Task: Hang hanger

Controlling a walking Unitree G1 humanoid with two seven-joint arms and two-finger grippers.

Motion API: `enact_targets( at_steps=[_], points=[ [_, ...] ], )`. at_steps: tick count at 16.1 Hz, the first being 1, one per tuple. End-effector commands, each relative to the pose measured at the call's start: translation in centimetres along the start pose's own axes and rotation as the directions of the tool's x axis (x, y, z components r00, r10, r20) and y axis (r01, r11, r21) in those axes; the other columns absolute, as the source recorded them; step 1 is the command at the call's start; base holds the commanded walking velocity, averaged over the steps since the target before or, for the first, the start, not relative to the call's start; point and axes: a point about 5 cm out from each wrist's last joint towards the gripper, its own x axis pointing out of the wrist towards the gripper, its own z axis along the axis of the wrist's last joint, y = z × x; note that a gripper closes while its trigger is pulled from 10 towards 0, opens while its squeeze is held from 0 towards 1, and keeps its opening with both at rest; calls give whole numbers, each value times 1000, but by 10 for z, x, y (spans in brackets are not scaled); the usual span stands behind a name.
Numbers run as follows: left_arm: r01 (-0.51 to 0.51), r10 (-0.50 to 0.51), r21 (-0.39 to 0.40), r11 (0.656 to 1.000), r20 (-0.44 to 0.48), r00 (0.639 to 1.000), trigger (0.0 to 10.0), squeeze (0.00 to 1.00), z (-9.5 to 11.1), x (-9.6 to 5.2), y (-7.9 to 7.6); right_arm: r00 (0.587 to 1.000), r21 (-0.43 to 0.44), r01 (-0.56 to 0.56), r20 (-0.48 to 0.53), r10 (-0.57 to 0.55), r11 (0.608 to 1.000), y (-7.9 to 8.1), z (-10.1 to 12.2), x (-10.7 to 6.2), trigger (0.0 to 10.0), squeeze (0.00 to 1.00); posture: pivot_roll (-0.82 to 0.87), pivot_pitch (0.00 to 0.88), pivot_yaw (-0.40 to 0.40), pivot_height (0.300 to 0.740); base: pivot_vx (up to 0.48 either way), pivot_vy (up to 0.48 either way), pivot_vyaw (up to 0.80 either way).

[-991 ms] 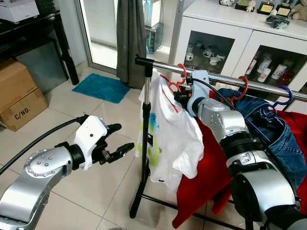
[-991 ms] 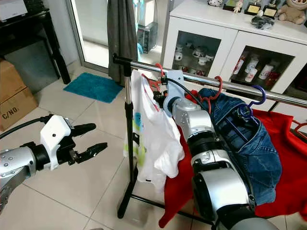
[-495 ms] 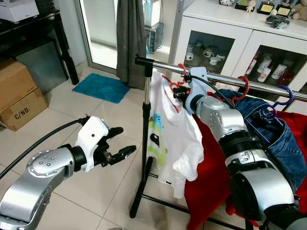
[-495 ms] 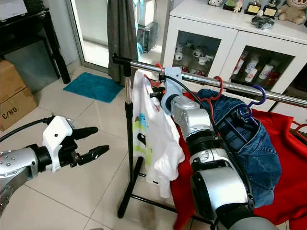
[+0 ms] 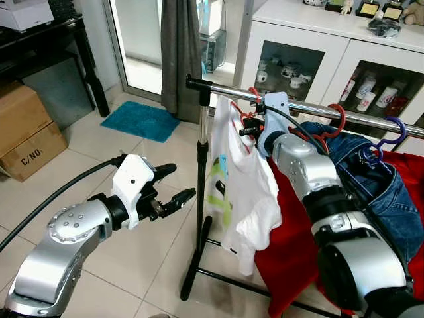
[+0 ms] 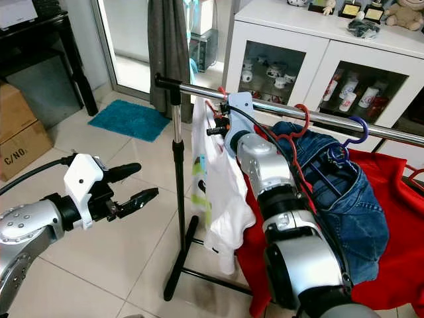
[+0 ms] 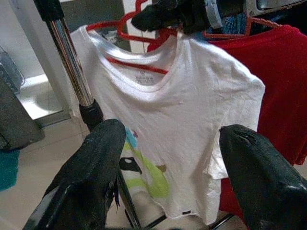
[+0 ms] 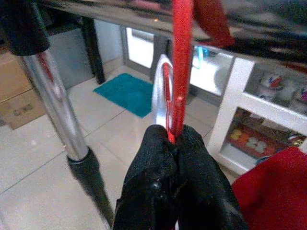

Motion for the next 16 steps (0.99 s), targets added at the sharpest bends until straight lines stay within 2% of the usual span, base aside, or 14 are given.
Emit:
enact_targets(
  at_steps=[1,4,6,7,8,10,14,16],
  points=[
    [3,-3,1,1000,8,1000,10000,0,2,2,0,1000,-16,9,27,-9,1000,-2,5,-2,0,0,126,0,-23,740,0,0,0],
    [-40,40,-22,999,5,999,10000,0,2,5,2,998,-14,-61,16,61,998,3,-1,-7,0,0,119,0,-22,740,0,0,0],
    [-73,73,-17,997,4,997,10000,0,1,6,4,994,-9,-79,77,80,997,4,2,-10,0,0,119,0,-22,740,0,0,0],
    [-113,113,1,994,5,994,10000,0,0,7,7,988,-1,-87,130,87,996,4,7,-14,0,0,119,0,-23,740,0,0,0],
    [-210,210,8,978,9,978,10000,0,-1,8,16,972,25,-82,223,74,996,2,18,-23,0,0,115,0,-20,740,0,0,0],
    [-278,278,0,961,33,960,10000,0,0,10,19,964,46,-76,257,62,996,-2,20,-34,0,0,107,0,-17,740,0,0,0],
    [-278,279,-18,960,27,960,10000,0,-3,12,14,956,59,-79,287,58,995,-1,17,-49,0,0,98,0,-13,740,0,0,0],
    [-274,274,-26,961,22,961,10000,0,-6,14,10,957,62,-88,282,68,994,2,9,-58,0,0,90,0,-11,740,0,0,0]
  ],
)
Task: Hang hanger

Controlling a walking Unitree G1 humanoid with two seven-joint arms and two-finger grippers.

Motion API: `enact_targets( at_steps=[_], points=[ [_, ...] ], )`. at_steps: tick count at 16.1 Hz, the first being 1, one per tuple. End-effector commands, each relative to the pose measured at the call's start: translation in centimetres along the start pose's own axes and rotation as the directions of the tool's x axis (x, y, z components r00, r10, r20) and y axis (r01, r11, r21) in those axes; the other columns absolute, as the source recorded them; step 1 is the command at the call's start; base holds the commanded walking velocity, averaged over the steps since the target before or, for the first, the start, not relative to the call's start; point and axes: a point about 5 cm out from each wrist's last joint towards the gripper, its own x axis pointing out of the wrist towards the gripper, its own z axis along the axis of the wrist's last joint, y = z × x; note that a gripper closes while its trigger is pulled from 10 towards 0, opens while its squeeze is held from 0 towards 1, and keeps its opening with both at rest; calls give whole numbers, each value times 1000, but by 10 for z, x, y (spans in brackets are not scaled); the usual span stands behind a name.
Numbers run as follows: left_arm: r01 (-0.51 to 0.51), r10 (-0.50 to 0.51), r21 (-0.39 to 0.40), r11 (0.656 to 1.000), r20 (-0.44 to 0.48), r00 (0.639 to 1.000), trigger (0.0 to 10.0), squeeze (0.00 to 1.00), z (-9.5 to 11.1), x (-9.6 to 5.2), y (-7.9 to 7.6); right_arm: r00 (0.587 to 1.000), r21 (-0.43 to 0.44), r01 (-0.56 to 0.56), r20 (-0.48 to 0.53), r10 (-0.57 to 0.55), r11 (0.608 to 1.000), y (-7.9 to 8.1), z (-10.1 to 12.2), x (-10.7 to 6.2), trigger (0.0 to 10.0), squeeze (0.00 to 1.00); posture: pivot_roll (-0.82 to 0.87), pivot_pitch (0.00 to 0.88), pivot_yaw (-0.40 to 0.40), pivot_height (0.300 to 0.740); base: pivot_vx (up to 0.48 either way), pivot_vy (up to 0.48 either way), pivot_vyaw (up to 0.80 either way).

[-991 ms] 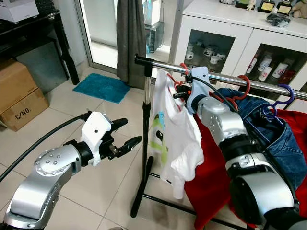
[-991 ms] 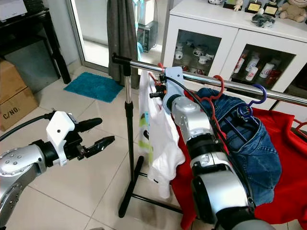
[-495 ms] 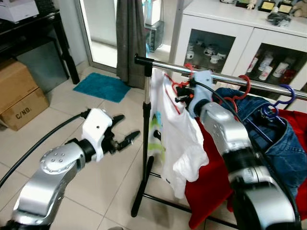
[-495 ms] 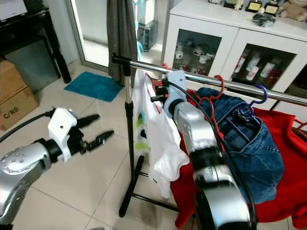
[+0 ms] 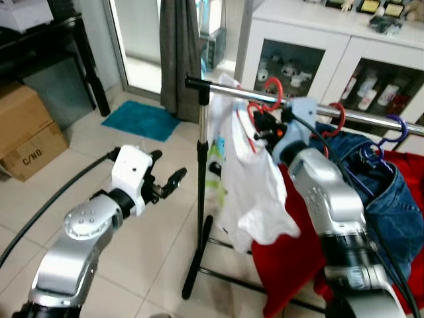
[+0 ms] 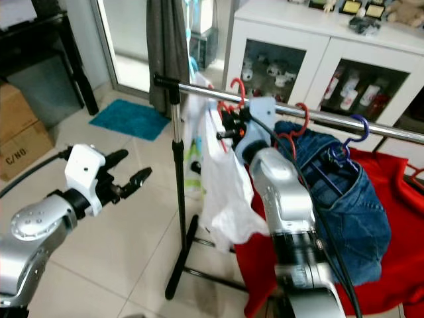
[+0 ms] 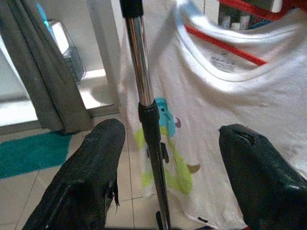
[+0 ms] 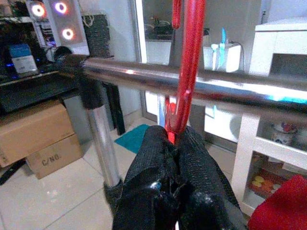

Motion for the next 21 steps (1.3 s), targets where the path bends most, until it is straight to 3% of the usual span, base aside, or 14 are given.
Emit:
enact_targets(
  at_steps=[1,7,11,21],
  points=[
    [-1,1,12,1000,-2,1000,10000,0,0,1,-3,1000,5,-2,9,2,1000,2,2,-6,0,0,90,0,-11,740,0,0,0],
    [3,-3,12,1000,-16,1000,10000,0,-5,0,-8,994,-13,-25,-102,24,1000,11,-27,-39,0,0,88,0,-26,740,0,0,0],
    [30,-30,20,999,-4,1000,10000,0,-3,1,-12,994,-7,-40,-103,39,999,13,-25,-39,0,0,85,0,-27,740,0,0,0],
    [63,-63,38,997,-1,998,10000,0,-3,5,-14,995,34,-36,-94,39,999,12,-22,-43,0,0,71,0,-14,740,-289,0,0]
  ],
)
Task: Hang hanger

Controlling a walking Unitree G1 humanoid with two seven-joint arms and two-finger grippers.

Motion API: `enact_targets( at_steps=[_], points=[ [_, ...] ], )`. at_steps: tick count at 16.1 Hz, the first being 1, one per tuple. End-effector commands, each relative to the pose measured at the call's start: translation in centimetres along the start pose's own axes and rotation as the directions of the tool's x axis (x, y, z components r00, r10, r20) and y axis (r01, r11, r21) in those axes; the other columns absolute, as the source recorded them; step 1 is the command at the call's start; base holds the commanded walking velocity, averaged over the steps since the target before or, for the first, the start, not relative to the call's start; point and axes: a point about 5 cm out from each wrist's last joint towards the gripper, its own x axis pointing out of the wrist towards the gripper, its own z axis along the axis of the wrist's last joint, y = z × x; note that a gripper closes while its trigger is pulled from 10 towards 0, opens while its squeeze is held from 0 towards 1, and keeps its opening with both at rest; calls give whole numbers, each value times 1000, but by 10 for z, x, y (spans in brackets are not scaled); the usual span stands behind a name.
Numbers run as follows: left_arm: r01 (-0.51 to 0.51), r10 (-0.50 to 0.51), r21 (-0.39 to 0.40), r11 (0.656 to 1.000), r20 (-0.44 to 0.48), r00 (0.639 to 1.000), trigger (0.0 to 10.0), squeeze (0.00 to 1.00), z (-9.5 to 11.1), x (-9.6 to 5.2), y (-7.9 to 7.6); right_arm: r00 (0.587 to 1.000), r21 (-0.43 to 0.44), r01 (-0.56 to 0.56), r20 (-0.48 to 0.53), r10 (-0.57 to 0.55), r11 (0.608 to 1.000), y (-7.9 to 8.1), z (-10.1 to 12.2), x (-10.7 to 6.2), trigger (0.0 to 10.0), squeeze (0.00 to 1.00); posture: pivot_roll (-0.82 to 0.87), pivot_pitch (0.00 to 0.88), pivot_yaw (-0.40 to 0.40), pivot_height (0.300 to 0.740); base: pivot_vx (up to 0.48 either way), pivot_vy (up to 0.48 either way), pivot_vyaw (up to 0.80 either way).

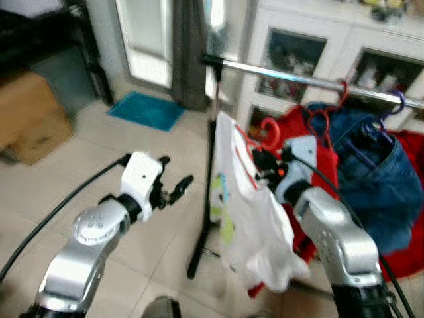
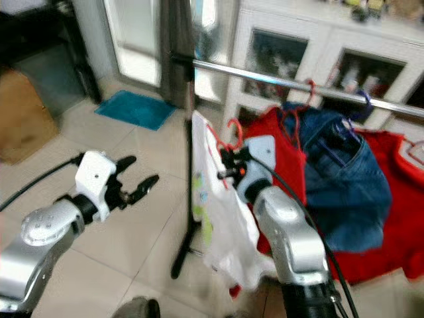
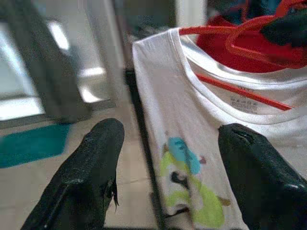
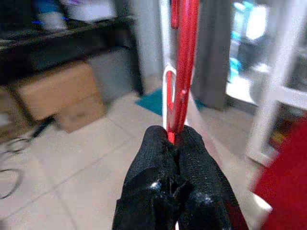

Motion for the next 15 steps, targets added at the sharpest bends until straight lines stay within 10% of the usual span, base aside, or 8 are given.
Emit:
enact_targets(
  at_steps=[1,5,7,9,10,12,14,15],
  points=[
    [14,-14,13,1000,-12,1000,10000,0,-3,2,-2,998,16,-58,39,57,998,6,9,0,0,0,69,0,-13,740,0,0,0],
    [18,-18,23,1000,-2,1000,10000,122,-1,13,2,983,40,-172,72,169,984,15,19,0,0,0,69,0,-17,740,0,0,0],
    [18,-18,29,999,8,1000,10000,1000,2,26,6,963,45,-258,88,254,965,23,24,-2,0,0,67,0,-18,740,0,0,0],
    [11,-12,43,999,9,1000,10000,941,4,33,9,951,48,-298,99,293,953,26,28,-3,0,0,63,0,-18,740,0,0,0],
    [6,-7,52,999,16,1000,10000,35,4,41,13,937,54,-336,120,328,940,29,32,-6,0,0,59,0,-20,740,0,0,0],
    [38,-38,24,999,31,999,10000,0,5,48,12,921,59,-376,137,365,925,32,36,-10,0,0,54,0,-16,740,0,0,0],
    [52,-52,9,999,25,998,3137,0,4,55,13,901,59,-420,144,408,906,35,38,-13,0,0,46,0,-10,740,0,0,0],
    [52,-52,9,999,25,998,3137,0,4,55,13,901,59,-420,144,408,906,35,38,-13,0,0,46,0,-10,740,0,0,0]
  ],
)
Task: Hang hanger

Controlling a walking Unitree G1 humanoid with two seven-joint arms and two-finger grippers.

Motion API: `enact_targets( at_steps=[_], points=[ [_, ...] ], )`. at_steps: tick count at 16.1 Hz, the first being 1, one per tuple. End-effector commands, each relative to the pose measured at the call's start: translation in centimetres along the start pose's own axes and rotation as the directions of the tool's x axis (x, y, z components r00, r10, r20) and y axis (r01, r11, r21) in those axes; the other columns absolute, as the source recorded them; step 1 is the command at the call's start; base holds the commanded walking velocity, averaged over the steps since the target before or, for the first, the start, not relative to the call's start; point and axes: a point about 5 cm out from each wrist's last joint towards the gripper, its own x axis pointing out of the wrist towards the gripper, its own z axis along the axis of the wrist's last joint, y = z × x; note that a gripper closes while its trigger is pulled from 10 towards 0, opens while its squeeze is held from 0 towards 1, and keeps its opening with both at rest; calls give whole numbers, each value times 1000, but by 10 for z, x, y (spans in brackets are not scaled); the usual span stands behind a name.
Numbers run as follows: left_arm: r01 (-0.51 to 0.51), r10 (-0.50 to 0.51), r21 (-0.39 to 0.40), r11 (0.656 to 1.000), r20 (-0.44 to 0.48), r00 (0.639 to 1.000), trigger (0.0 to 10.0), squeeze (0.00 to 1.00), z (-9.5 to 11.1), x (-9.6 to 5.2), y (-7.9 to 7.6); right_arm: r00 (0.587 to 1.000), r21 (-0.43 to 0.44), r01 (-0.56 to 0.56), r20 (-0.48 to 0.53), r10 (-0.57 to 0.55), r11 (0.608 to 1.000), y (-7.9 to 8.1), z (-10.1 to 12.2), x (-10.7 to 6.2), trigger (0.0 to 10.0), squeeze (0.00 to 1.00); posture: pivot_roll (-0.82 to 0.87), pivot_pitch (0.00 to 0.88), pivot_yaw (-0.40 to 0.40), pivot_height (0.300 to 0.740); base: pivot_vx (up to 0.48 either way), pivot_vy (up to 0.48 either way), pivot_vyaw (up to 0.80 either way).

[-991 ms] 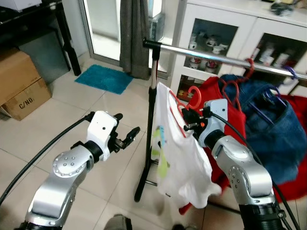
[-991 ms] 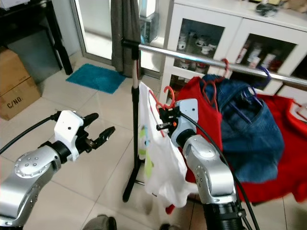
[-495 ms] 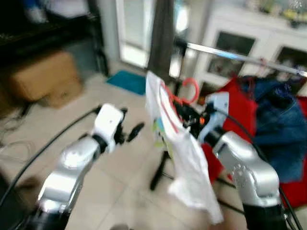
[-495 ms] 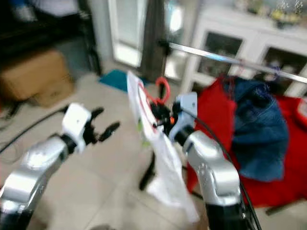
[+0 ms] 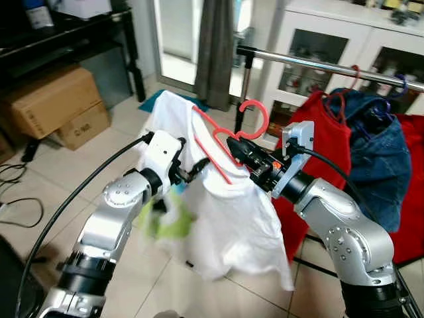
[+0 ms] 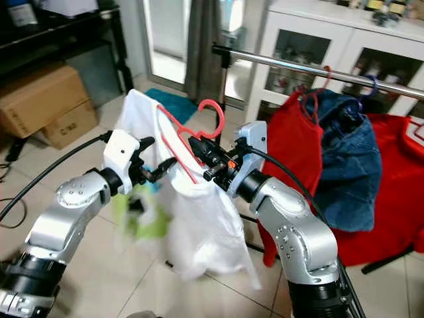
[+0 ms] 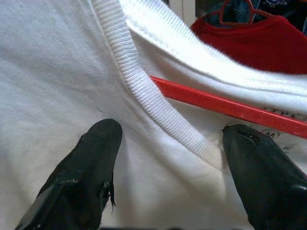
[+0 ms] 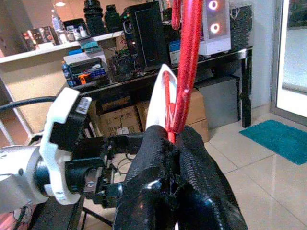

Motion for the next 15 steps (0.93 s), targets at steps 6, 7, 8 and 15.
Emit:
enact_targets(
  at_steps=[6,7,8,15],
  points=[
    [49,-49,-11,999,33,998,0,0,4,11,1,998,9,-52,38,52,999,4,11,-3,0,0,36,0,-4,740,0,0,0],
    [49,-48,-11,999,36,998,0,0,4,11,1,998,9,-52,38,51,999,4,12,-3,0,0,36,0,-5,740,0,0,0],
    [46,-45,-11,999,42,998,0,0,3,12,1,998,10,-50,35,50,999,4,12,-4,0,0,36,0,-6,740,0,0,0],
    [34,-33,-14,999,56,998,0,0,4,10,-1,999,-36,36,3,-36,999,-8,9,-5,0,0,36,0,-7,740,0,0,0]
  ],
)
